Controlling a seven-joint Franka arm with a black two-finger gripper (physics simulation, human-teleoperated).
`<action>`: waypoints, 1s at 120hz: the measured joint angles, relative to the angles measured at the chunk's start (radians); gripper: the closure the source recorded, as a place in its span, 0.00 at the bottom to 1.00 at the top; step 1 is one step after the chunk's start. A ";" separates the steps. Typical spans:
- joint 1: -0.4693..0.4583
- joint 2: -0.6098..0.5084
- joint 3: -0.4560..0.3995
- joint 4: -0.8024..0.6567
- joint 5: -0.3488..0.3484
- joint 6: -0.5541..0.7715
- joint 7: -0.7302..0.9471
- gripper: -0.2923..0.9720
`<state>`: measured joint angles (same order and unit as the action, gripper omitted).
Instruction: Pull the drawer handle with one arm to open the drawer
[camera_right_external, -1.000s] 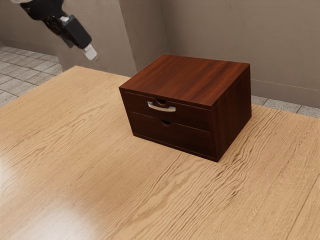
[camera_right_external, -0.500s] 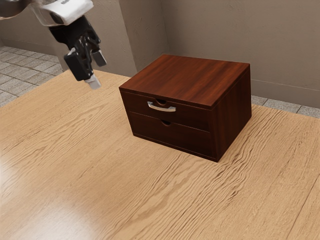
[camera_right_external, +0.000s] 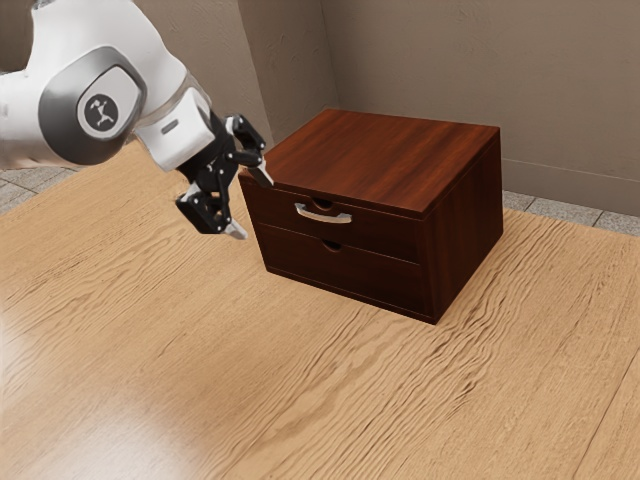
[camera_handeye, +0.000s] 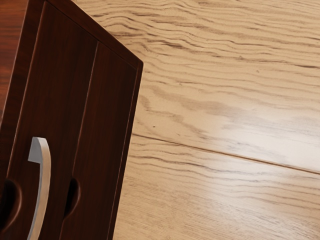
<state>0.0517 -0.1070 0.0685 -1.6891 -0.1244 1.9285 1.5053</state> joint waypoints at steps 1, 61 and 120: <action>0.000 0.002 0.000 -0.002 -0.001 0.006 0.005 0.28; -0.005 0.161 -0.008 0.024 -0.017 0.232 0.157 0.47; 0.008 0.265 -0.004 0.061 -0.017 0.331 0.192 0.59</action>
<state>0.0597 0.1585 0.0641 -1.6277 -0.1417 2.2595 1.6970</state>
